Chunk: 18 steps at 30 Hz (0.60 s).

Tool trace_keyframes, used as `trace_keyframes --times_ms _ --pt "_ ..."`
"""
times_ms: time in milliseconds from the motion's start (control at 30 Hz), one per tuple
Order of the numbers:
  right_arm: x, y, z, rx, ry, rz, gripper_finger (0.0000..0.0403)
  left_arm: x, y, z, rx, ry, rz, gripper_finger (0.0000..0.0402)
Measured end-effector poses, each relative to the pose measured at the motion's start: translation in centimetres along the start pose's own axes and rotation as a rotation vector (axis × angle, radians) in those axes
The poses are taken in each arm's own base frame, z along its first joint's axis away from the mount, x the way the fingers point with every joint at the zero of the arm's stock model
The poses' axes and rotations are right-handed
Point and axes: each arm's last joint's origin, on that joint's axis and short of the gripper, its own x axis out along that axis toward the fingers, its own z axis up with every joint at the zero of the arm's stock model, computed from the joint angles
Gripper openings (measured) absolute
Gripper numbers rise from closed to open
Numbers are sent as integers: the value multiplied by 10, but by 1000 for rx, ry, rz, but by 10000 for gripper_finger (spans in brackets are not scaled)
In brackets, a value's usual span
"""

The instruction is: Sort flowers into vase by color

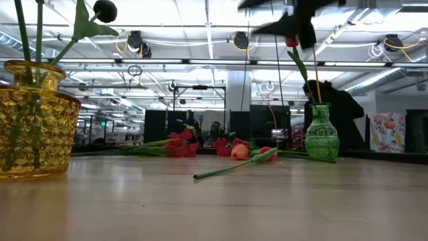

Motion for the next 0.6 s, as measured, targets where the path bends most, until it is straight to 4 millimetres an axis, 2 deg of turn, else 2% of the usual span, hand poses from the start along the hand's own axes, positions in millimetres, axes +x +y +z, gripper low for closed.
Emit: trace_keyframes --times_ms 100,233,467,600 --pt "15 -4 -23 152 54 -53 259 2 0 -1 17 6 22 20" --pt "29 -5 -51 222 118 -90 264 5 -1 -3 25 22 27 20" --pt "53 -6 -73 263 220 -191 267 4 -1 -2 22 17 29 20" --pt "69 -5 -78 201 352 -250 267 4 -1 -2 22 16 27 20"
